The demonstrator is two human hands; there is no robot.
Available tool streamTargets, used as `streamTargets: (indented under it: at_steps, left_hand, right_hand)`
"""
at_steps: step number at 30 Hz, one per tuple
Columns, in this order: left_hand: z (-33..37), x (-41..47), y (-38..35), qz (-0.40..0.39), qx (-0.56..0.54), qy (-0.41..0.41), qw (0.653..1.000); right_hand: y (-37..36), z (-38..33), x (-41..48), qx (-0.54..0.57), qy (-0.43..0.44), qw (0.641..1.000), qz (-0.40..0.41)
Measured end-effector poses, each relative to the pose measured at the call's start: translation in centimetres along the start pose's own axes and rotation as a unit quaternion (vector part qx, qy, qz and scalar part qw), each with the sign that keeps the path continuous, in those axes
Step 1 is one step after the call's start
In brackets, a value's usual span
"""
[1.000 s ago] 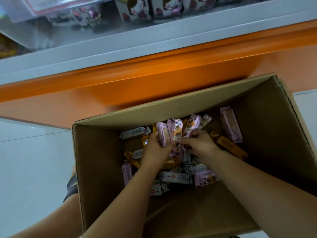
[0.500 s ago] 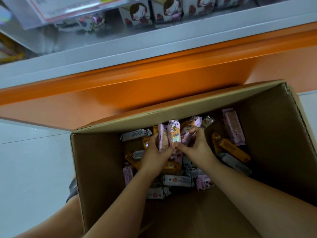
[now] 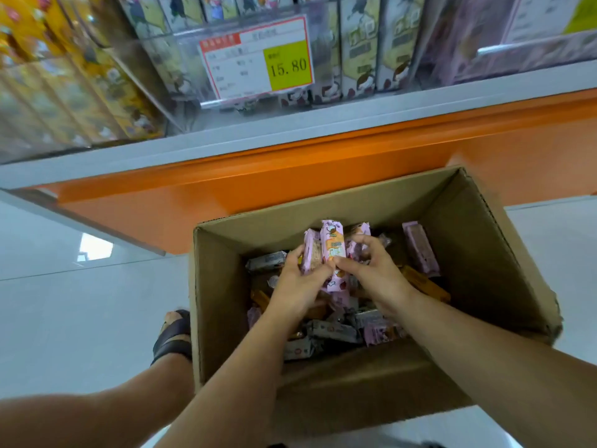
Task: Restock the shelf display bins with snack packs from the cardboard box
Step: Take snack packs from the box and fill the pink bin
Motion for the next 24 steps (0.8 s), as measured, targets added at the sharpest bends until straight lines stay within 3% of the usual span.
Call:
streamTargets:
  at_steps: [9, 17, 24]
  left_hand:
    - [3.6, -9.3, -0.8, -0.058, -0.038, -0.152, 0.986]
    - [8.7, -17.1, -1.7, -0.116, -0.030, -0.375, 0.919]
    - [16.8, -19.2, -4.5, -0.135, -0.023, -0.438, 0.889]
  right_hand:
    - [2.3, -5.9, -9.0, -0.077, 0.136, 0.987, 0.043]
    - [5.2, -12.6, -17.8, -0.109, 0.304, 0.938, 0.127]
    - [8.5, -20.7, -19.0, -0.091, 0.387, 0.900, 0.180]
Point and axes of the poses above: each hand's wrist, its own x-axis towards the middle knuckle, its own y-axis out of the back of the hand, z = x × y, the point moved 1 cm from there along x, towards the middle knuckle, and after that the axes turned 13 degrees about -x, right-handed, at the moved point
